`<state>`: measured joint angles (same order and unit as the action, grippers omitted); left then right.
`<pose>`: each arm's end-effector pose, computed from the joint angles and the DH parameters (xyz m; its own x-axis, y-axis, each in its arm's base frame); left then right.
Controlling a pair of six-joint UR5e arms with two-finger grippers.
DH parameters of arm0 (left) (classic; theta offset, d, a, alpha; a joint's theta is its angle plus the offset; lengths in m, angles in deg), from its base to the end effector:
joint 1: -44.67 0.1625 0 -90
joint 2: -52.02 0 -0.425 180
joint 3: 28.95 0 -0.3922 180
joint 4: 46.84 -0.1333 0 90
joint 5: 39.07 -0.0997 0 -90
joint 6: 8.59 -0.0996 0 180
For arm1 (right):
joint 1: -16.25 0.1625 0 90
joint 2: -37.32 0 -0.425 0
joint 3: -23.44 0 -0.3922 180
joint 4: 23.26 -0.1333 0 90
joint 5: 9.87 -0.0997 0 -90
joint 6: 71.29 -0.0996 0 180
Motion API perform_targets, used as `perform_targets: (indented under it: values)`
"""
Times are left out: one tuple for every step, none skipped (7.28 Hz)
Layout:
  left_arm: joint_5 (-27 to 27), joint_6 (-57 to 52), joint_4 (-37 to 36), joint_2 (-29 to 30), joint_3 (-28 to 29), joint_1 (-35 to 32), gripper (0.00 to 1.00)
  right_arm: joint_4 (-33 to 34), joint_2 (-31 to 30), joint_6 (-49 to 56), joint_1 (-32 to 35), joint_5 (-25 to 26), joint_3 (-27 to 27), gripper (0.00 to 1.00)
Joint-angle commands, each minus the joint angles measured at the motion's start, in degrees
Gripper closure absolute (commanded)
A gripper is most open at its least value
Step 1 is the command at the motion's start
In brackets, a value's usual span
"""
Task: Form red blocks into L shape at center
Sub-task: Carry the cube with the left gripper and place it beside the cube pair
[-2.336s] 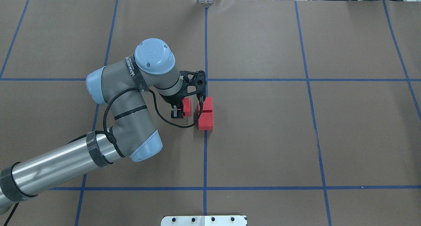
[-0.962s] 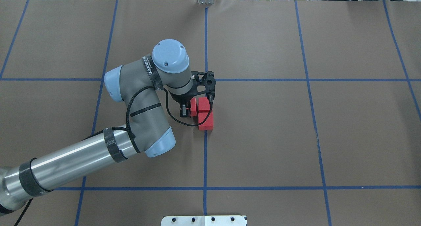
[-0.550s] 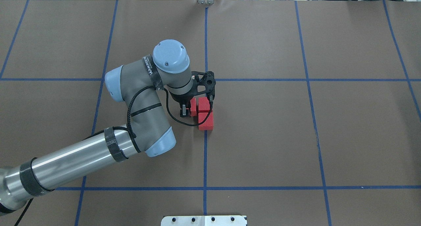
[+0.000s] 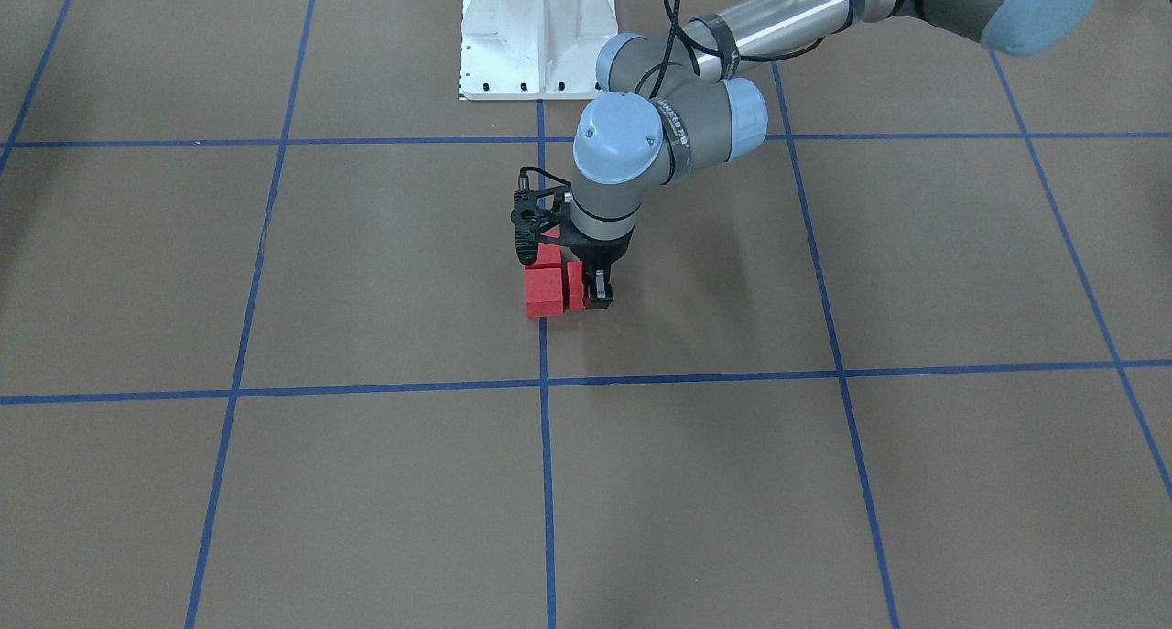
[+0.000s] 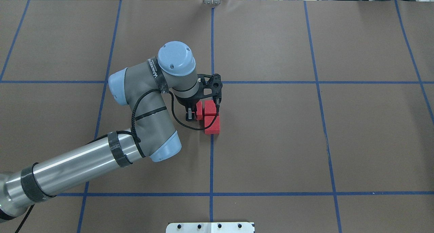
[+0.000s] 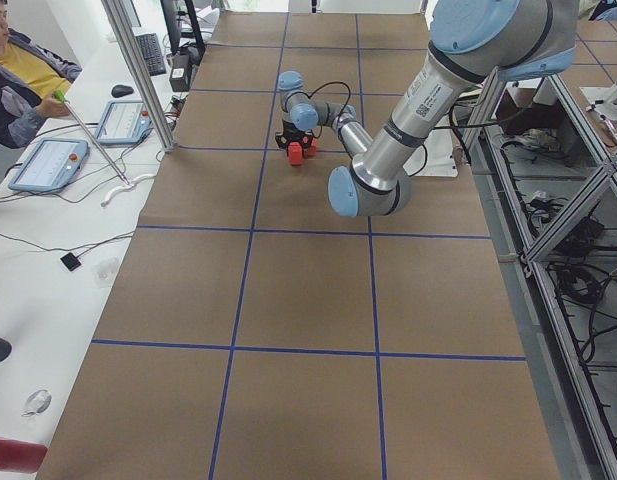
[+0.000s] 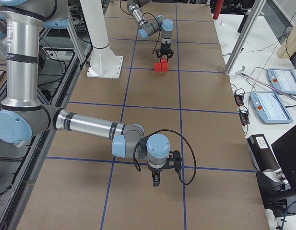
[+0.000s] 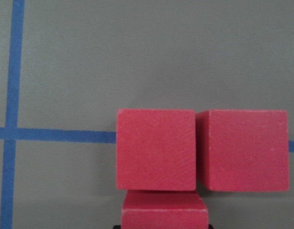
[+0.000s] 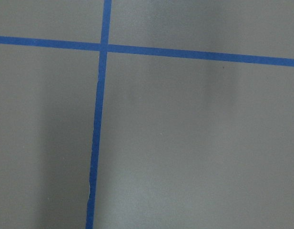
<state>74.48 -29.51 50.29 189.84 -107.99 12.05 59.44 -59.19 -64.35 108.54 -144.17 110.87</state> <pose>0.5930 -0.4905 0.2091 0.0269 0.9994 -0.0205 -0.6590 0.0332 0.7514 0.0811 -0.4336 0.7210 0.7138 -0.0708 0.6967 0.0467 0.9975 0.0535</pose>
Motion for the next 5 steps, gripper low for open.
perform_targets:
  values:
    - [0.0,0.2,1.6,0.0,0.9,0.0,0.74,0.0,0.0,0.0,0.0,-0.1,0.0,0.0]
    - [0.0,0.4,1.7,0.0,0.9,0.0,0.72,0.0,0.0,0.0,0.0,0.0,-0.1,0.0]
    - [0.0,1.5,1.7,0.0,0.9,0.0,0.71,0.0,0.0,0.0,0.0,-0.1,-0.1,0.0]
    - [0.0,1.6,1.7,0.0,0.9,0.0,0.67,0.0,0.0,0.0,0.0,0.0,0.0,0.0]
    - [0.0,1.6,1.7,0.0,0.9,0.0,0.62,0.0,0.0,0.0,0.0,0.0,0.0,0.0]
